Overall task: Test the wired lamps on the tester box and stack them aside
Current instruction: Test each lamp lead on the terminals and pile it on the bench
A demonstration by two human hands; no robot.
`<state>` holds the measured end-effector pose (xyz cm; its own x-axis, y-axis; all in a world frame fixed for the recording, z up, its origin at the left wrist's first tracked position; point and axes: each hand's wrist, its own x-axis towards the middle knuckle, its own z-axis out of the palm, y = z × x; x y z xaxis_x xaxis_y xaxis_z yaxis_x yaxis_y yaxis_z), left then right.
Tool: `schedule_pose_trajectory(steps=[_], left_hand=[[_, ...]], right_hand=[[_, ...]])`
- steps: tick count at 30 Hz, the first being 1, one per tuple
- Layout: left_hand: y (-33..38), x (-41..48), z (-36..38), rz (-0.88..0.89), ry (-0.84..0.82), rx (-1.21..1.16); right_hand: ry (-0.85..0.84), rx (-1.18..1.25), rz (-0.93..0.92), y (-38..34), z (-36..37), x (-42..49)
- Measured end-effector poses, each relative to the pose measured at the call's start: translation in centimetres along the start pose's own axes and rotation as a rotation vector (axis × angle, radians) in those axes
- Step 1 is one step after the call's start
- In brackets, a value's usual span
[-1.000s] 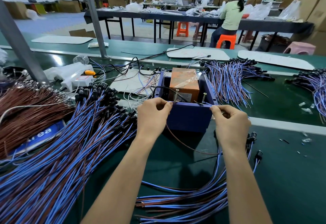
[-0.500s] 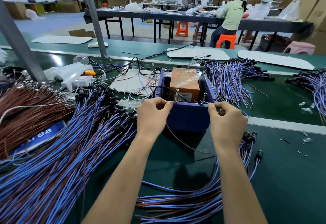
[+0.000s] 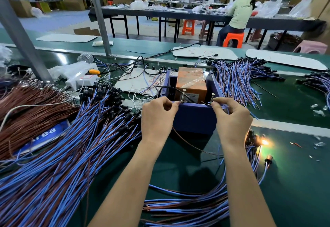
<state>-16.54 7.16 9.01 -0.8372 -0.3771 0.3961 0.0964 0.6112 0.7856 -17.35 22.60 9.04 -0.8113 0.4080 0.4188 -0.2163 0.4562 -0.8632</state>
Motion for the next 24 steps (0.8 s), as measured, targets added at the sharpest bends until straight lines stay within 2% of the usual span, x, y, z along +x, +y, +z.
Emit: schedule_pose_trajectory(steps=[13,20,24], left_hand=[[0.0,0.1,-0.1,-0.001,-0.023,-0.004],[0.1,1.0,-2.0,-0.021,-0.009,-0.137],[1.5,1.1,-4.1,-0.058,-0.202,-0.336]], right_hand=[[-0.025,0.02,0.004,0.1,-0.1,0.1],[-0.225,0.033,-0.012,-0.3,-1.7,-1.5],[-0.382,0.044,-0.157,-2.2,-4.1,-3.8]])
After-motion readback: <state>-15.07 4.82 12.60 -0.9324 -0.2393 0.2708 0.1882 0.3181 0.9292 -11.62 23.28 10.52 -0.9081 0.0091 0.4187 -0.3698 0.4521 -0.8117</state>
